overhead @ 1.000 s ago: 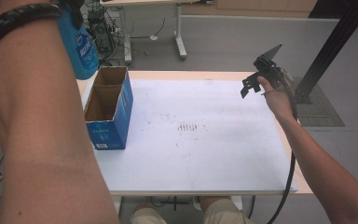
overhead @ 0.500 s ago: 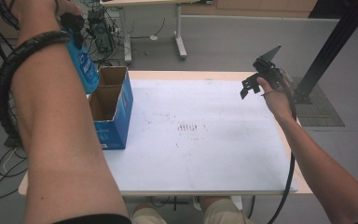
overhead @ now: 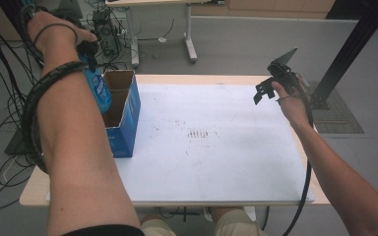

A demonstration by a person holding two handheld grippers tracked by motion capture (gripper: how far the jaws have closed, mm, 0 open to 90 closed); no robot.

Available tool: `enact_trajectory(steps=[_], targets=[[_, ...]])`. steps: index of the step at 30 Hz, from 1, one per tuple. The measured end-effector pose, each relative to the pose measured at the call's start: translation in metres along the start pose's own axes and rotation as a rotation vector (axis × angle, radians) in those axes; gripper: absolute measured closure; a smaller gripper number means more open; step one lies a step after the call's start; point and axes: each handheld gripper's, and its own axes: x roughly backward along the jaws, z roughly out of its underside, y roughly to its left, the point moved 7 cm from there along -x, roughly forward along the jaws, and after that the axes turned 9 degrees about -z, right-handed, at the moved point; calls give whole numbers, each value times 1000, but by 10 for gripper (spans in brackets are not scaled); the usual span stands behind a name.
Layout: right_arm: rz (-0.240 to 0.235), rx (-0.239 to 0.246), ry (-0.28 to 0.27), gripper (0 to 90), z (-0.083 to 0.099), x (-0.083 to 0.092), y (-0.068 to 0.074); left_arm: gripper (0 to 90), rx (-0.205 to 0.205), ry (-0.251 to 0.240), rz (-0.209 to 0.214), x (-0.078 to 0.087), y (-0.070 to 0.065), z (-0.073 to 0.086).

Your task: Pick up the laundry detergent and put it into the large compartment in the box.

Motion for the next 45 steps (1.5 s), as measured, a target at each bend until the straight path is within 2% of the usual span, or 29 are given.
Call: enact_trajectory(steps=[4, 5, 8, 9, 10, 11, 14, 15, 16, 17, 19, 20, 21, 22, 23, 34, 39, 45], targets=[[0, 1, 1, 58, 0, 0, 0, 375, 1, 4, 7, -17, -5, 1], [0, 1, 1, 58, 0, 0, 0, 375, 1, 4, 7, -17, -5, 1], [1, 2, 1, 58, 1, -1, 2, 375, -6, 15, 10, -35, -10, 2], [1, 2, 1, 58, 1, -1, 2, 375, -6, 15, 10, -35, -10, 2], [0, 1, 3, 58, 1, -2, 2, 375, -11, 16, 10, -44, -13, 2], [0, 1, 3, 58, 1, -2, 2, 374, -11, 16, 10, -44, -13, 2], [3, 2, 5, 58, 1, -3, 2, 375, -17, 16, 10, -62, -17, 5], [3, 2, 5, 58, 1, -3, 2, 375, -17, 16, 10, -62, -17, 5], [3, 2, 5, 58, 1, -3, 2, 375, -28, 25, 8, -67, -19, 5], [4, 0, 4, 58, 1, -3, 2, 374, -30, 12, 2, -75, -21, 7], [2, -2, 5, 58, 1, -3, 1, 375, -37, 17, -2, -80, -23, 7], [4, 2, 7, 58, 1, -4, 2, 375, -48, 3, -11, -90, -28, 10], [6, 2, 6, 58, 1, -5, 2, 374, -58, 10, -15, -95, -31, 10], [6, 2, 6, 58, 1, -5, 2, 375, -58, 10, -15, -95, -31, 10], [7, 1, 10, 58, 0, -7, 3, 375, -60, 4, -14, -103, -35, 12], [12, -2, 11, 58, 1, -8, 3, 375, -82, 9, 1, -129, -47, 15], [10, -3, 11, 58, 2, -9, 2, 375, -87, 3, -8, -136, -49, 17], [12, -2, 17, 58, 2, -10, 3, 374, -110, 25, -20, -151, -54, 21]])
